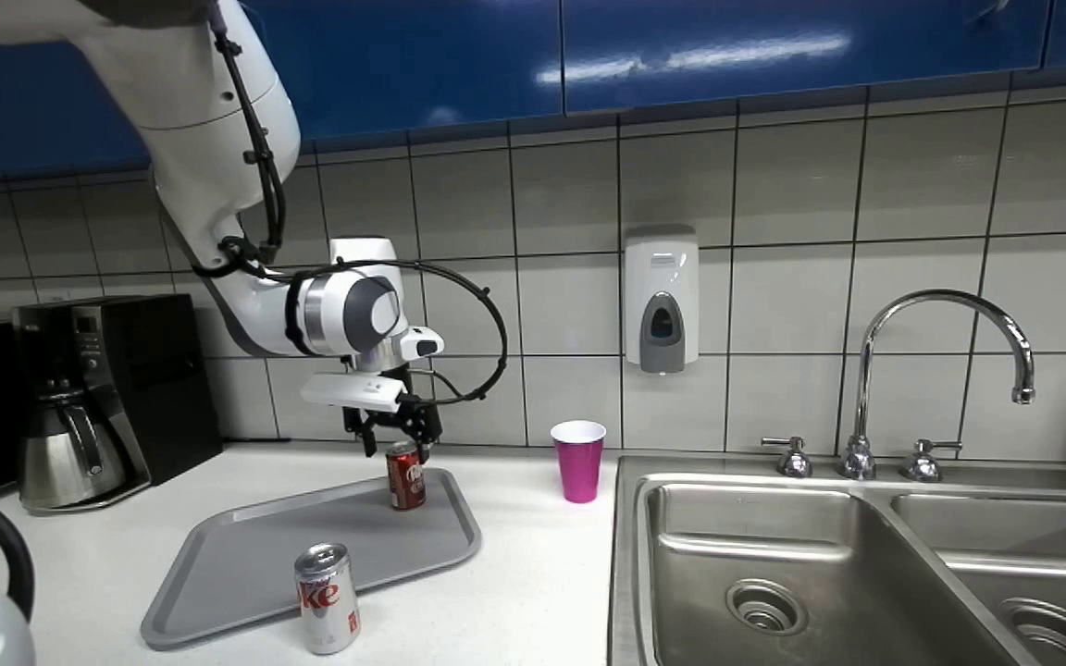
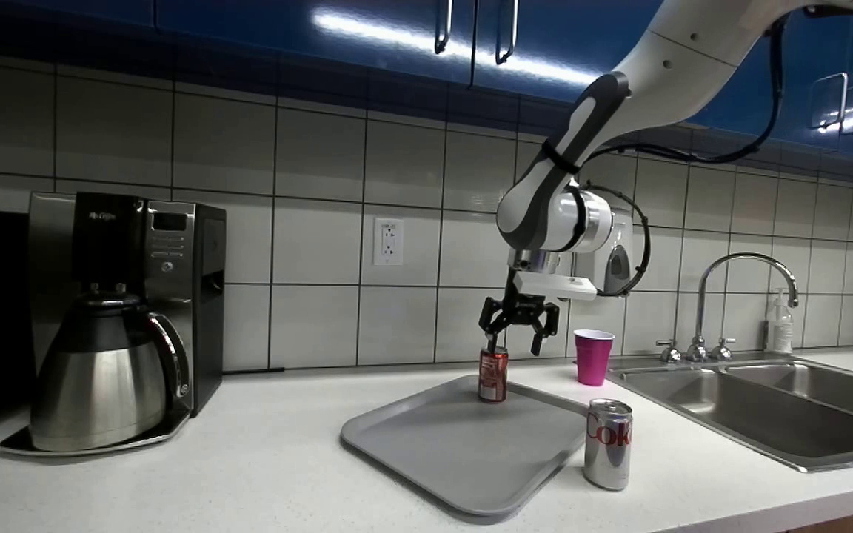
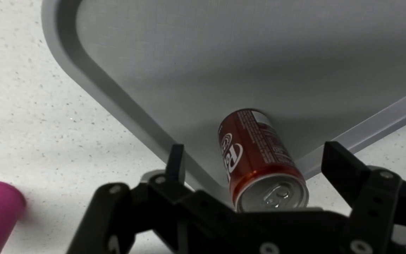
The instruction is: Pick up the silver coke can and put it on the kitchen counter, pick up the brown dr pepper can and put it on the kitchen counter
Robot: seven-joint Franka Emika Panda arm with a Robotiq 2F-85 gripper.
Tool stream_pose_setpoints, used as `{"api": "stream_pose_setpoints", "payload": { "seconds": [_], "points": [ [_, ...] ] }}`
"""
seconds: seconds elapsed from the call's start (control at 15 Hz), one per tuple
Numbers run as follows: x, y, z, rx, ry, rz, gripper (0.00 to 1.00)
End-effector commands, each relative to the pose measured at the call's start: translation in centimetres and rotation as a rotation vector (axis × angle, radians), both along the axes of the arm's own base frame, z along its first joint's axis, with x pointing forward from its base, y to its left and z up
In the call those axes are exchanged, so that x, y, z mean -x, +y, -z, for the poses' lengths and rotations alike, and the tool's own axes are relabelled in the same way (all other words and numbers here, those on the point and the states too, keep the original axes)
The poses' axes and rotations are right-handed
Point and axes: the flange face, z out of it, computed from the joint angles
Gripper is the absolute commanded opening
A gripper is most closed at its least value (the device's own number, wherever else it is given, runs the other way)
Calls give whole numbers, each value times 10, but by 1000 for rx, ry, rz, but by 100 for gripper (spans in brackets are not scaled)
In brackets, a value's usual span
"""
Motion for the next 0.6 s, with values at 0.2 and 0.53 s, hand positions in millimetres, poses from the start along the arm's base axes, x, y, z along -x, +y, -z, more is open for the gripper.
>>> {"api": "stream_pose_setpoints", "payload": {
  "seconds": [0.2,0.53],
  "points": [
    [-32,11,5,-6,-11,-31,100],
    [-45,11,17,-1,-3,-31,100]
  ]
}}
